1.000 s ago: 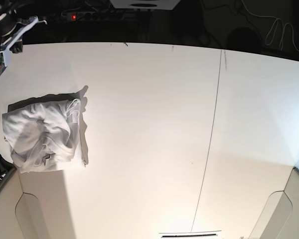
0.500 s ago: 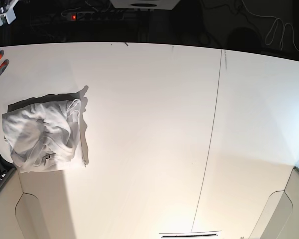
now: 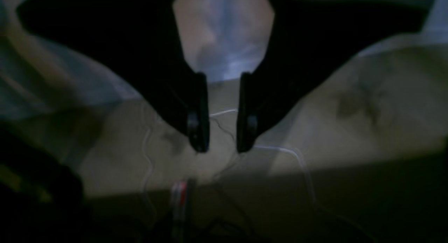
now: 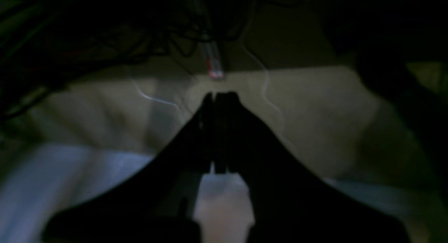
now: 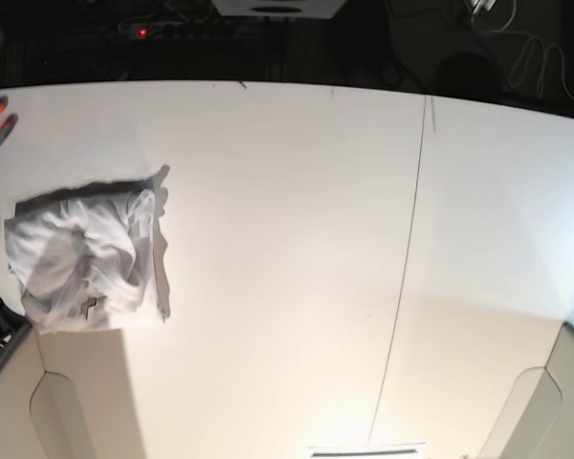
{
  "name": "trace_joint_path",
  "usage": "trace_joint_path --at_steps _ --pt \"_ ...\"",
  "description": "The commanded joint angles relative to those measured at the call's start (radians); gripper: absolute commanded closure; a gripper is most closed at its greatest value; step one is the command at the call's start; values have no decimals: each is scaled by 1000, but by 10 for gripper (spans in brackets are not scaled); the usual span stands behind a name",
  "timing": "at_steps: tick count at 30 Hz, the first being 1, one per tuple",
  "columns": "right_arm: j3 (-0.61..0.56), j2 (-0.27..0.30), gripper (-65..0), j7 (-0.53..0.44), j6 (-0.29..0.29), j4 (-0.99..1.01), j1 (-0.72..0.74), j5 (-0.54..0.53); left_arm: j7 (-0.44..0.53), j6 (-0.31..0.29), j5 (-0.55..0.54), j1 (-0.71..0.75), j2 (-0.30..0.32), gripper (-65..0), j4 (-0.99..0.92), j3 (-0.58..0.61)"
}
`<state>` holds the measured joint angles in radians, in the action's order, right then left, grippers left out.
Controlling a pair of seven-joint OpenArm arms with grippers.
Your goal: Layout the t-shirt on the table in an organized manner, then fold the t-shirt properly
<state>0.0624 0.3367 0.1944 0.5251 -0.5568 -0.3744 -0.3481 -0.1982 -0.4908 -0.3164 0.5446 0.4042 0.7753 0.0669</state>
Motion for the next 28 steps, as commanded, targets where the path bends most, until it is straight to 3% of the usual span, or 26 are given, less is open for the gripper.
trace_joint_path --at_steps 1,5,7,11,12,16,23,28 --pt "-34 6 0 0 -9 29 44 15 8 10 5 -35 -13 -164 -32 15" --pt "-165 -44 0 0 -112 100 217 38 14 14 53 -195 -110 -164 -138 69" --pt "-206 -69 0 13 -154 103 273 38 10 70 76 -246 -153 -163 -162 72" --pt "-251 -97 0 45 -180 103 337 53 -11 192 129 -302 -205 -163 -175 72" --pt "-253 -103 0 45 -197 103 348 53 -12 200 137 -310 -210 -152 -175 72" --pt "-253 -110 0 45 -227 103 363 21 -9 199 153 -315 -210 -1 -175 72" --pt "-253 -110 0 52 -226 103 365 -63 -8 200 153 -343 -211 0 -175 69" --pt "-253 -111 0 53 -227 103 365 -63 -8 200 153 -345 -210 0 -175 69"
